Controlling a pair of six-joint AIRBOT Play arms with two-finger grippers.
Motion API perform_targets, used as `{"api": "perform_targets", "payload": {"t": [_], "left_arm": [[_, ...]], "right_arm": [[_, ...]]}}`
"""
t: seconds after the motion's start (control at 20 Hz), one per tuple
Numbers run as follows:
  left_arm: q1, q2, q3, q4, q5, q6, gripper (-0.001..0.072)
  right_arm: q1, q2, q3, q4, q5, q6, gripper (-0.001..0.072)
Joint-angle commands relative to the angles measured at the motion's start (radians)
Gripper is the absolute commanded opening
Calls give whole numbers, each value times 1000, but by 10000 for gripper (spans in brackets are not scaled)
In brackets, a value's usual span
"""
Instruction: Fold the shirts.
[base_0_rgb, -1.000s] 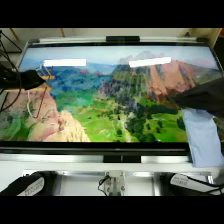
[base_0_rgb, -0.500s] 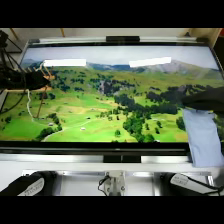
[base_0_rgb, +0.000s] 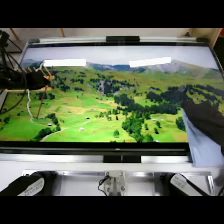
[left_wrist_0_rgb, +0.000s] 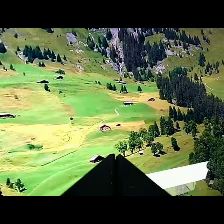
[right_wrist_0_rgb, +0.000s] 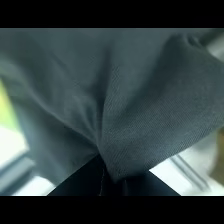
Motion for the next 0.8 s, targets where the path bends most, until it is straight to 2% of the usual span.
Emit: {"api": "perform_targets", "payload": {"t": [0.0, 0.15, 0.2, 0.25, 0.3, 0.35, 0.55, 0.65, 0.75], "left_arm": [[0, -1, 0, 0, 0, 10, 33], [0, -1, 0, 0, 0, 10, 33], [0, -1, 0, 0, 0, 10, 33], [0, -1, 0, 0, 0, 10, 33], [0, -1, 0, 0, 0, 10, 33], [0, -1, 0, 0, 0, 10, 33], [0, -1, 0, 0, 0, 10, 32], [-5, -5, 4, 17, -7, 21, 30], [-56, -41, 43, 206, -79, -6, 29]], "right_arm": [[-1, 19, -220, -170, -47, 12, 60], [-1, 19, -310, -182, -105, 33, 67], [-1, 19, -330, -182, -119, 45, 90], [-1, 19, -346, -182, -133, 56, 293], [-1, 19, -356, -183, -138, 58, 565], [-1, 20, -357, -194, -135, 58, 642], [1, 20, -277, -353, -79, 24, 642], [12, 20, -130, -270, -121, 31, 641], [92, 20, 8, -146, -204, 29, 641]]}}
